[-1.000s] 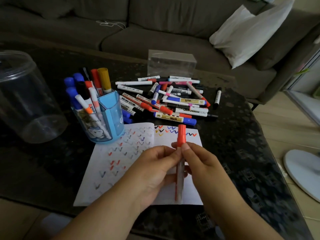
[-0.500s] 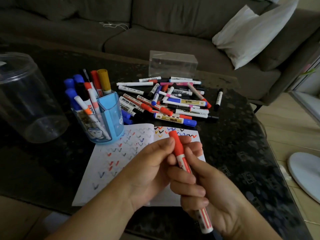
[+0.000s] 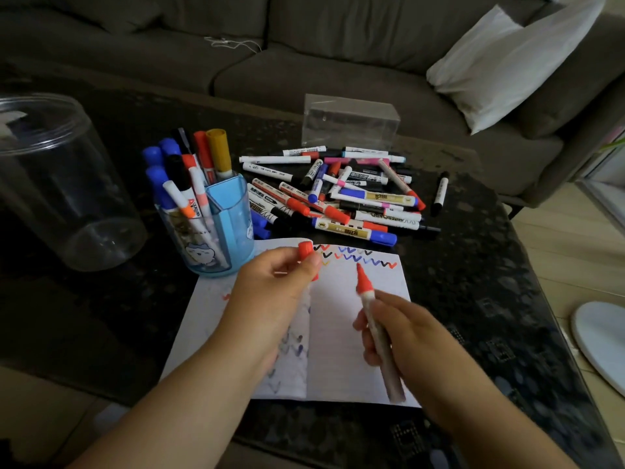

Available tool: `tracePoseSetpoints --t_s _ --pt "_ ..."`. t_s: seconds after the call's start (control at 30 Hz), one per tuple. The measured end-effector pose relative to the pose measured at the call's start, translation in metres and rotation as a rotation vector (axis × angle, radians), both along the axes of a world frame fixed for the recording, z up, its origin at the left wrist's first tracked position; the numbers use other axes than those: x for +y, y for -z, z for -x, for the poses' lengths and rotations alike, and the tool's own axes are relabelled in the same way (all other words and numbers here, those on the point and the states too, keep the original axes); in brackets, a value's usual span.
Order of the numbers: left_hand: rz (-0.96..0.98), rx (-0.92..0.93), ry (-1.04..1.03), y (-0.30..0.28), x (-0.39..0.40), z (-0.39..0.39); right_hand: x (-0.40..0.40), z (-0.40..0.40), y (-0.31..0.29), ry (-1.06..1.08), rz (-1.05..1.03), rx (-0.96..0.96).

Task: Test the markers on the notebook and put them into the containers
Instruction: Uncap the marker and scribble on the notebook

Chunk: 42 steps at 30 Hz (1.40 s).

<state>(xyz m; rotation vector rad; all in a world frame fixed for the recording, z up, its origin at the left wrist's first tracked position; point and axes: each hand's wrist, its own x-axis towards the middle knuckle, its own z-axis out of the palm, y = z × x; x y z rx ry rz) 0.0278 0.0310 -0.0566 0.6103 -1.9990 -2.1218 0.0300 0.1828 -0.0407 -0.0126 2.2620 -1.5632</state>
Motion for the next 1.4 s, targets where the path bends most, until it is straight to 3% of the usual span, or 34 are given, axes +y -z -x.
tracePoseSetpoints --t_s 0.13,0.33,0.4,0.57,0.77,1.1,1.4 --pt "0.260 0.013 0.068 0.004 -0.003 0.000 0.002 0.011 -0.008 0.083 0.304 -0.015" --pt "0.635 0.069 0.175 0.012 0.001 0.000 -0.002 0.035 -0.008 0.175 0.794 -0.191" --pt "0.727 0.101 0.199 0.014 0.002 0.001 -0.004 0.042 -0.002 0.145 0.730 -0.122" --pt "0.909 0.170 0.254 0.022 0.002 0.008 -0.013 0.053 0.016 0.112 0.202 0.193" --pt "1.015 0.253 0.284 0.039 0.005 0.015 -0.021 0.064 0.029 0.116 0.024 0.356" --pt "1.176 0.280 0.271 0.049 0.004 0.017 -0.021 0.076 0.047 0.149 0.062 0.452" --pt "1.151 0.274 0.260 0.051 0.005 0.016 -0.023 0.079 0.051 0.154 -0.041 0.452"
